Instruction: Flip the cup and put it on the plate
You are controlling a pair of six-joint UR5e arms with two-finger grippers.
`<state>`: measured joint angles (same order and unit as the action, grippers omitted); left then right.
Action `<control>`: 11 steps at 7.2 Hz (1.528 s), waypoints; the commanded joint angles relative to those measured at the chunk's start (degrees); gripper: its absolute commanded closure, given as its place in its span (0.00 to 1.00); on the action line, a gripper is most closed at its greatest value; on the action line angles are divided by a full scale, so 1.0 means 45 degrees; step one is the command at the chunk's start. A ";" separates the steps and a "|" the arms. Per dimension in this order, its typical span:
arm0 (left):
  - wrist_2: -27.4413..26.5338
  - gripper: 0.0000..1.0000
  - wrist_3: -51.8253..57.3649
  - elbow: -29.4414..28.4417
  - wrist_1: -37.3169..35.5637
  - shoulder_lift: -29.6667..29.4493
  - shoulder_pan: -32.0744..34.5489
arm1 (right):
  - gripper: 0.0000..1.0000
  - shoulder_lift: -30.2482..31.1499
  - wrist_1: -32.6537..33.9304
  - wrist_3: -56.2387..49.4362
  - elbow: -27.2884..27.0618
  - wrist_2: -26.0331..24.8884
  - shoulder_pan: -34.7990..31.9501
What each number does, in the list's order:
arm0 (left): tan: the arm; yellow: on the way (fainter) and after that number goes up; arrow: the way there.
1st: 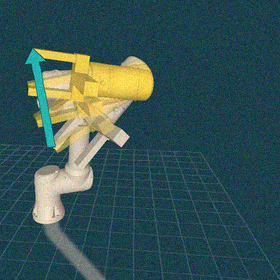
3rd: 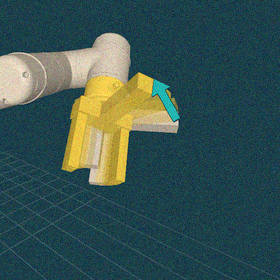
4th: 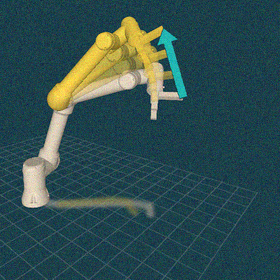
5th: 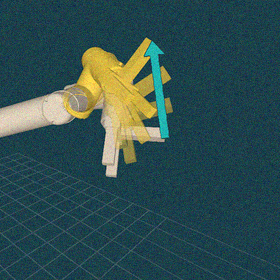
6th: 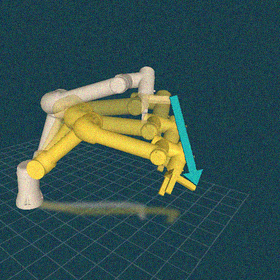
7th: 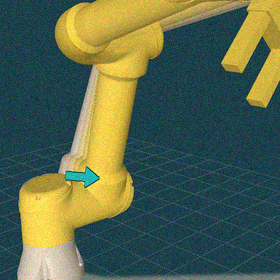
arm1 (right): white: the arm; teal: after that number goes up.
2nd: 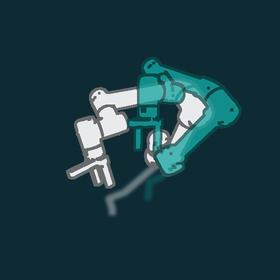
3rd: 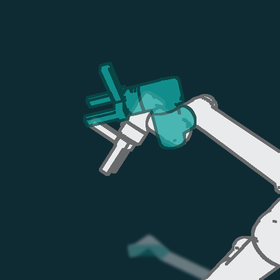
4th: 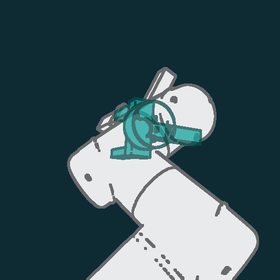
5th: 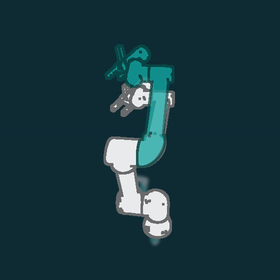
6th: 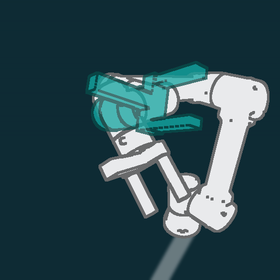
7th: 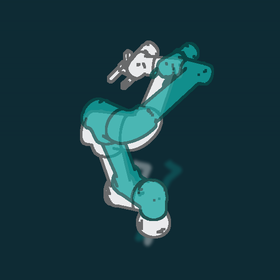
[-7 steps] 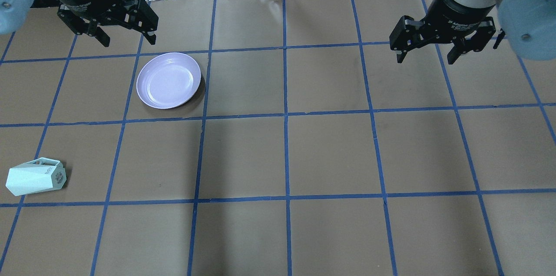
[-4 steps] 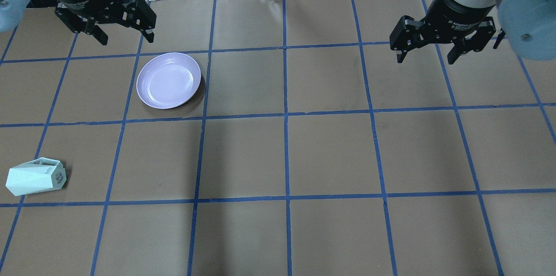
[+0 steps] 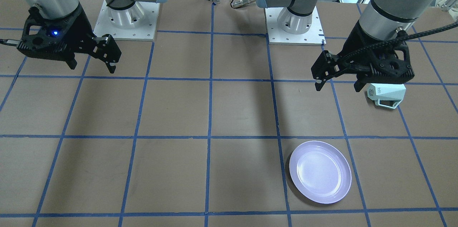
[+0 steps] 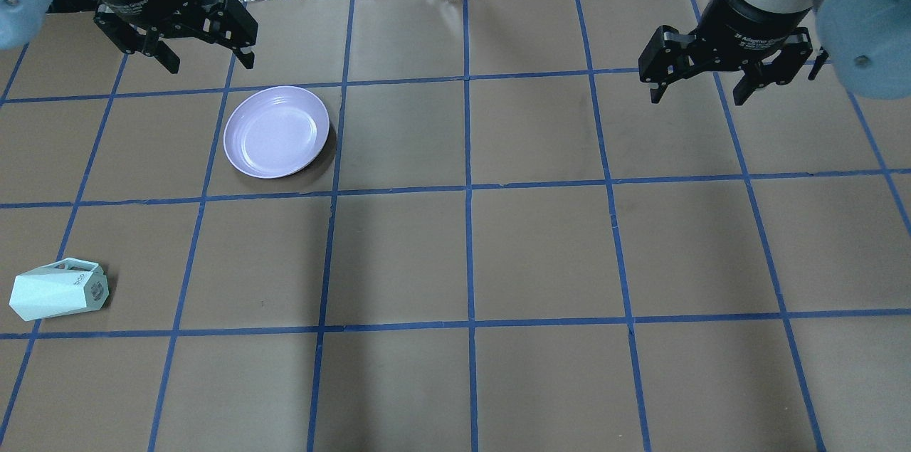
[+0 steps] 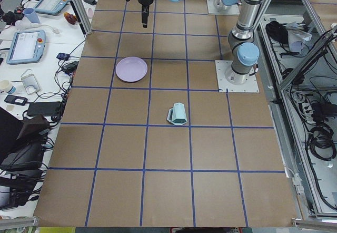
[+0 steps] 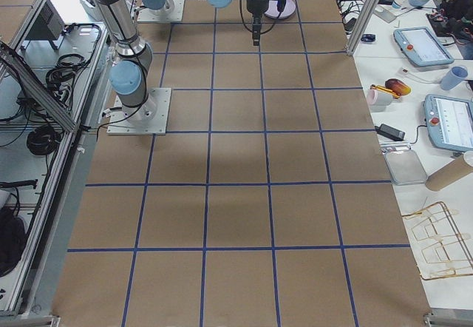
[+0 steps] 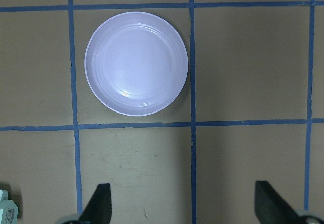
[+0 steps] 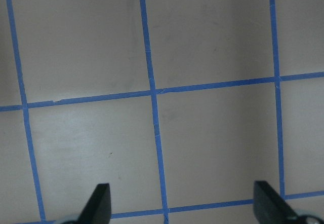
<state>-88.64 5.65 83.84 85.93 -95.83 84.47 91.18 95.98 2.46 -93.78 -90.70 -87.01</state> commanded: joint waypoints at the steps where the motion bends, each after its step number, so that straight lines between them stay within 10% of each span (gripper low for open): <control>1: 0.0030 0.00 0.0014 -0.0017 -0.0014 -0.0051 -0.0020 | 0.00 -0.0009 0.0000 0.0000 0.0000 0.0018 0.0000; 11: -0.0029 0.00 0.2764 0.0236 0.0201 0.0320 -0.1875 | 0.00 0.0011 0.0000 0.0000 0.0000 -0.0002 -0.0019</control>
<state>-88.81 16.04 84.74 86.74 -94.60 77.00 91.22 95.98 2.46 -93.78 -90.70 -87.03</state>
